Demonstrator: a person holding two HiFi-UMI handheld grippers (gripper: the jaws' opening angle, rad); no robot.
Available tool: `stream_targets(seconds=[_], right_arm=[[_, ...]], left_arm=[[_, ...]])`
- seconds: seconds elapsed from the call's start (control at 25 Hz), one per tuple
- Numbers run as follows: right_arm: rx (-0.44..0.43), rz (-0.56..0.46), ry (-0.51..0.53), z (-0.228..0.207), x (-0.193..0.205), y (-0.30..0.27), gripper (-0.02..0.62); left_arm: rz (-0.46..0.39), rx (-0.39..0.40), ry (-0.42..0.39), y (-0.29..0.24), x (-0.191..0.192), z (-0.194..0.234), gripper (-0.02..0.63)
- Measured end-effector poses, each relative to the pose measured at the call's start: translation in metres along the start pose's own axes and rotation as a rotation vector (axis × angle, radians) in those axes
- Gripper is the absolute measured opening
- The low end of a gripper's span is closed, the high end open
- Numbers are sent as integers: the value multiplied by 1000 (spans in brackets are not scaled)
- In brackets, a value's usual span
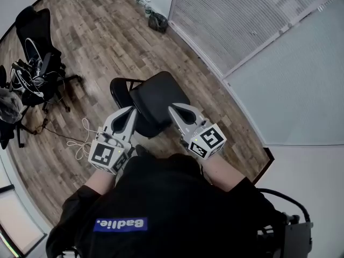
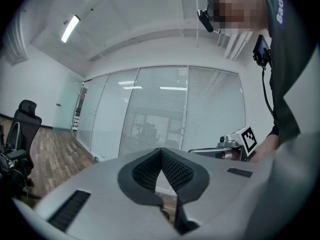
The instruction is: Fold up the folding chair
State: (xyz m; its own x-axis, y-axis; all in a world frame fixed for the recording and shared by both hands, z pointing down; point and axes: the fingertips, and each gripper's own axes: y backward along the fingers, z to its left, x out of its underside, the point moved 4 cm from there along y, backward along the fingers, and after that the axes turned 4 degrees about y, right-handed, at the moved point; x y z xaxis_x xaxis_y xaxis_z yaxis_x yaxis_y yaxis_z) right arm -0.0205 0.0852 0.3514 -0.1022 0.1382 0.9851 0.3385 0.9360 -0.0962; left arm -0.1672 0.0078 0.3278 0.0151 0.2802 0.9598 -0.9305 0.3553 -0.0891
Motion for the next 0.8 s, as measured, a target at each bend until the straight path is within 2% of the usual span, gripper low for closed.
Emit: stream_targets(seconds=[0.16,0.32,0.6,0.8], right_arm=[[-19,-4,-12,-9,-7,-26,2],[-58,-5,-8,-22,-10,-38,2],[-147,35,-29,-74,-5,-43,2],[-175,82,-29,-115,1,-46,2]], left_arm=[[-1,-6,-2,-10,-4,18,5],[-15,-44,0,-19,-3,24,5],[-24,-168,24,-56,-5,24,5],[-41,-270,57,-76,3,31,5]])
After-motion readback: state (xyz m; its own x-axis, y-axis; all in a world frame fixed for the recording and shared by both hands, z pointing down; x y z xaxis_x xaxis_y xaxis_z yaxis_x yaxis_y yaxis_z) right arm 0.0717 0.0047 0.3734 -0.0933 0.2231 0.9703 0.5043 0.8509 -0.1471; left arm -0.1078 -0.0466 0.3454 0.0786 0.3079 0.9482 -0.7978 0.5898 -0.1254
